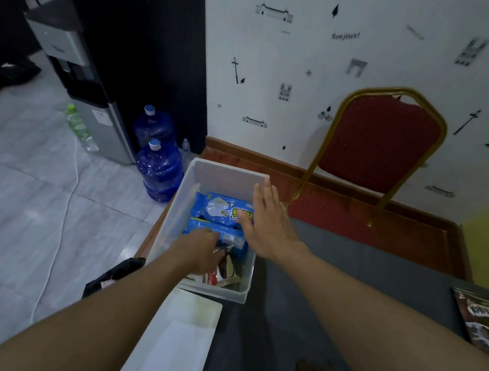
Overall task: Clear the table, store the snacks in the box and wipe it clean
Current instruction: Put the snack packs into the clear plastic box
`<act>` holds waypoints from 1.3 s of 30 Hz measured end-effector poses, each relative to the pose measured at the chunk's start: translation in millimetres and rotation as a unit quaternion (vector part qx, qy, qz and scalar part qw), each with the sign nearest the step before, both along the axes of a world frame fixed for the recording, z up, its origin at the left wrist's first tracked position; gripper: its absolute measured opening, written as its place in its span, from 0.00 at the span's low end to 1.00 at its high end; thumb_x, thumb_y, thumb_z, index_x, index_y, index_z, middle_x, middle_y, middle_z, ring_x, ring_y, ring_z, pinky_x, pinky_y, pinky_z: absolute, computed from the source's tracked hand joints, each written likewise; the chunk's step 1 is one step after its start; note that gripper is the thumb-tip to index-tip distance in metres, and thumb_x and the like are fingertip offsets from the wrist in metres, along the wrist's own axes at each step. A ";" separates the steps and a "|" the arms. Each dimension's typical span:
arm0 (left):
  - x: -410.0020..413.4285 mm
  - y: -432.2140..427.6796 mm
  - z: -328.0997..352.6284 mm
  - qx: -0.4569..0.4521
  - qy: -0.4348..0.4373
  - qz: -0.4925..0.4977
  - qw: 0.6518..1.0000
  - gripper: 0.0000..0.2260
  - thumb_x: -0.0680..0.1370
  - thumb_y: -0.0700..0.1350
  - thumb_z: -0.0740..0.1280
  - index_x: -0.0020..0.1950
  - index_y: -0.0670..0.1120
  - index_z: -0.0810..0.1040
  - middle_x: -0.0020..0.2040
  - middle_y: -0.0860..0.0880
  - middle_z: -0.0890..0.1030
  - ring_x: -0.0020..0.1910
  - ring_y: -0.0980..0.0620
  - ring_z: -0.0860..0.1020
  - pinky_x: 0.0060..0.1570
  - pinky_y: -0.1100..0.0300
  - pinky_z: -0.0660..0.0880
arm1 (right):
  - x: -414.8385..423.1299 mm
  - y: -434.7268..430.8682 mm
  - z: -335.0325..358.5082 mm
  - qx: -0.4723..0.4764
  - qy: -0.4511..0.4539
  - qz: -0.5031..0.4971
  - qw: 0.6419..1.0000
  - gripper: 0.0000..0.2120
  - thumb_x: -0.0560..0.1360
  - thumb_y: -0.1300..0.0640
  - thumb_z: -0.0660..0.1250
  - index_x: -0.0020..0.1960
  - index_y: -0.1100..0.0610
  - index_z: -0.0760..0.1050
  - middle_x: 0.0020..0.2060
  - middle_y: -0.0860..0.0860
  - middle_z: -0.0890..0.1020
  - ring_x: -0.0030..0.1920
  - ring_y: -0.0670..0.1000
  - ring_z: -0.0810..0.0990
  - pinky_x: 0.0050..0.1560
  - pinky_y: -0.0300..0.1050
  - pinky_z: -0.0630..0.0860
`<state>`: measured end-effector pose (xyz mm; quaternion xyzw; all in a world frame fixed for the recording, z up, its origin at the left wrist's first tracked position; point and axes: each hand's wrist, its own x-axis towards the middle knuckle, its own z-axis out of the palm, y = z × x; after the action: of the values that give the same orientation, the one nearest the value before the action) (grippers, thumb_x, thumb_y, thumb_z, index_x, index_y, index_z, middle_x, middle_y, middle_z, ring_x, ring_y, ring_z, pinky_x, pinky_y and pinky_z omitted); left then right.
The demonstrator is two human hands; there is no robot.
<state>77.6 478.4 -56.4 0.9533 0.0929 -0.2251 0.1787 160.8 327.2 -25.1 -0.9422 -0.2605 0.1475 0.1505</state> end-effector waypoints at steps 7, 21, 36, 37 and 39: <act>7.1 -12.4 47.4 0.007 -0.103 0.025 0.994 0.25 0.81 0.55 0.61 0.76 0.50 0.63 0.75 0.46 0.68 0.71 0.46 0.70 0.67 0.48 0.70 | -14.3 -46.3 14.9 0.007 -0.012 -0.019 1.000 0.35 0.82 0.37 0.47 0.81 0.52 0.39 0.80 0.51 0.38 0.80 0.53 0.37 0.77 0.56 0.41; 44.1 -137.6 100.0 0.090 -0.207 -0.142 0.964 0.27 0.82 0.57 0.53 0.79 0.47 0.59 0.78 0.45 0.63 0.77 0.44 0.59 0.75 0.48 0.54 | -27.1 -203.5 42.0 -0.024 -0.032 -0.114 0.993 0.36 0.80 0.32 0.43 0.82 0.49 0.43 0.81 0.51 0.42 0.80 0.56 0.40 0.77 0.62 0.41; 67.9 -327.3 54.9 0.018 -0.146 -0.259 0.955 0.28 0.83 0.60 0.48 0.81 0.51 0.51 0.81 0.48 0.53 0.80 0.47 0.49 0.77 0.48 0.47 | -54.3 -391.7 8.1 -0.048 -0.001 -0.280 0.959 0.36 0.80 0.33 0.49 0.82 0.49 0.45 0.81 0.53 0.42 0.80 0.57 0.39 0.76 0.66 0.43; 69.0 -337.6 48.6 0.012 -0.137 -0.265 0.954 0.28 0.83 0.60 0.48 0.81 0.51 0.51 0.81 0.48 0.53 0.80 0.47 0.49 0.77 0.48 0.47 | -55.9 -403.7 3.5 -0.046 0.002 -0.290 0.956 0.36 0.80 0.33 0.49 0.82 0.49 0.45 0.81 0.53 0.43 0.80 0.57 0.40 0.76 0.66 0.44; 70.9 -355.5 35.7 0.003 -0.122 -0.273 0.954 0.28 0.83 0.60 0.48 0.81 0.51 0.51 0.81 0.48 0.53 0.80 0.46 0.49 0.77 0.48 0.47 | -58.2 -425.5 -6.8 -0.049 0.004 -0.308 0.950 0.37 0.80 0.33 0.51 0.82 0.49 0.45 0.81 0.53 0.44 0.80 0.58 0.41 0.75 0.67 0.45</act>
<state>148.5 122.9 -20.7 0.9629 -0.1931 -0.1471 0.1179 102.6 -98.2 -31.9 -0.9822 0.0508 0.1106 0.1429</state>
